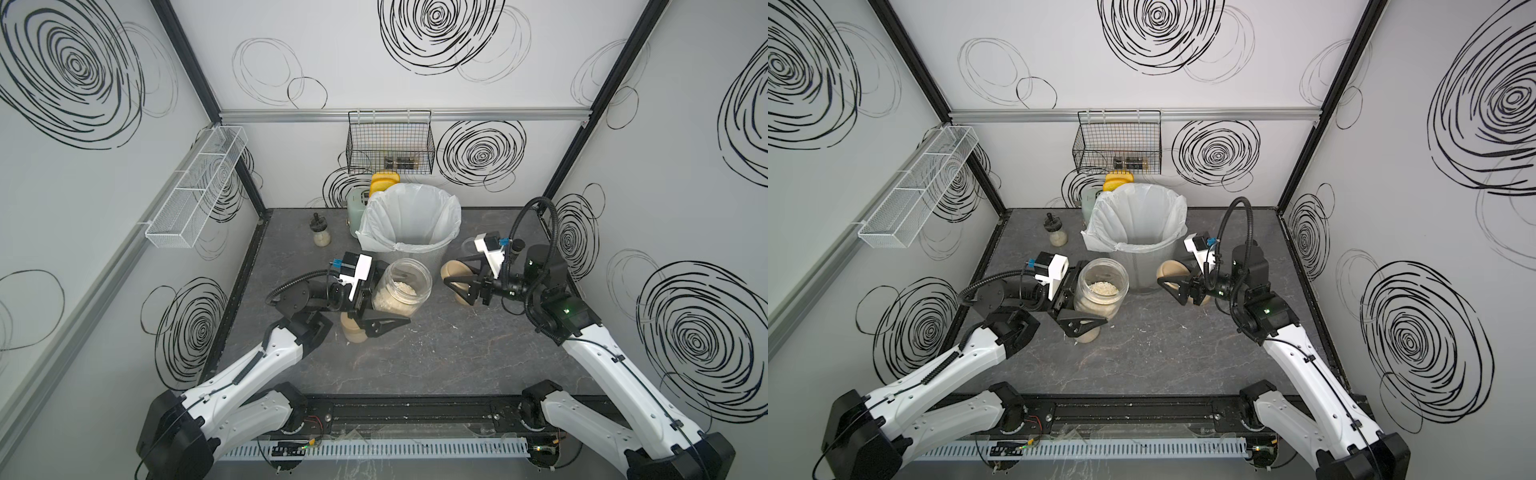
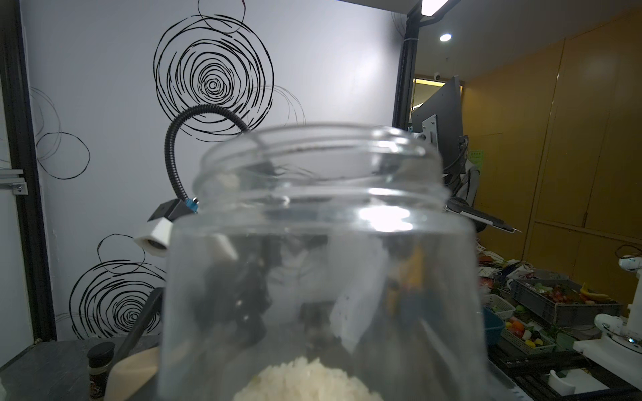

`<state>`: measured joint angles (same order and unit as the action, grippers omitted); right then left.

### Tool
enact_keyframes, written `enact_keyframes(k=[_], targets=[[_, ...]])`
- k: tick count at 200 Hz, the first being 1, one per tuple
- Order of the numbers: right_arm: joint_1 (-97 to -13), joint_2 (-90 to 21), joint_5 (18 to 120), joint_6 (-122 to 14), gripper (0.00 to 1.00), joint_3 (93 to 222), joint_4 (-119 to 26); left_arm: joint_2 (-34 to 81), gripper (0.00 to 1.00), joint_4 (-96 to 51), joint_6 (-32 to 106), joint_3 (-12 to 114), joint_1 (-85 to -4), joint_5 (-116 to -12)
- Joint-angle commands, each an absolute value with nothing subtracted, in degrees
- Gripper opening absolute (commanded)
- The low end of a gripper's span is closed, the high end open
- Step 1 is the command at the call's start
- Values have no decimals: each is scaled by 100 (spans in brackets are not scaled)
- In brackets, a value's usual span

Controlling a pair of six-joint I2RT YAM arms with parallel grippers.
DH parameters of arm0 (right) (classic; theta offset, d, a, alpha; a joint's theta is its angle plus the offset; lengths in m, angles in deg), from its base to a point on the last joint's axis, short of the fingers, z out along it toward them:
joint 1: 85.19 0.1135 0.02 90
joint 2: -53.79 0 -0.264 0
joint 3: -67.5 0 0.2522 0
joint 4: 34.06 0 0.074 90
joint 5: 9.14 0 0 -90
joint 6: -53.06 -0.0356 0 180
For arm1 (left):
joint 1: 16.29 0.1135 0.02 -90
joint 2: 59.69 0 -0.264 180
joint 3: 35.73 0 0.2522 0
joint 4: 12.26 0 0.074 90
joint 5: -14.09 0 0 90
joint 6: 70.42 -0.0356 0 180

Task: Empty moldy rice from jars
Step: Place the lid at the center of the board.

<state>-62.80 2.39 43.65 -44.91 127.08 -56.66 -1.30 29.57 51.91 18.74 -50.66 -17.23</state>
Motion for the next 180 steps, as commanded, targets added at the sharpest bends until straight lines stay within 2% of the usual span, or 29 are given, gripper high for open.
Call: enact_keyframes(k=[1,52,94,128,180], targets=[[-6255,457,5208,-4772,65,12227,-5626,-263,58,3331,5083,1978,-5022,-1931],[-6131,407,6038,-5456,65,10975,-4983,-268,58,3287,5060,1960,-5015,-1988],[-5802,-277,6680,-5648,65,10535,-4624,-292,58,3283,5035,1908,-5022,-2068],[-5566,-939,7242,-5788,65,10449,-4144,-304,58,3228,5006,1898,-5022,-2098],[-5392,-2164,7640,-5796,65,10913,-4221,-383,58,2925,4788,1891,-5030,-2176]])
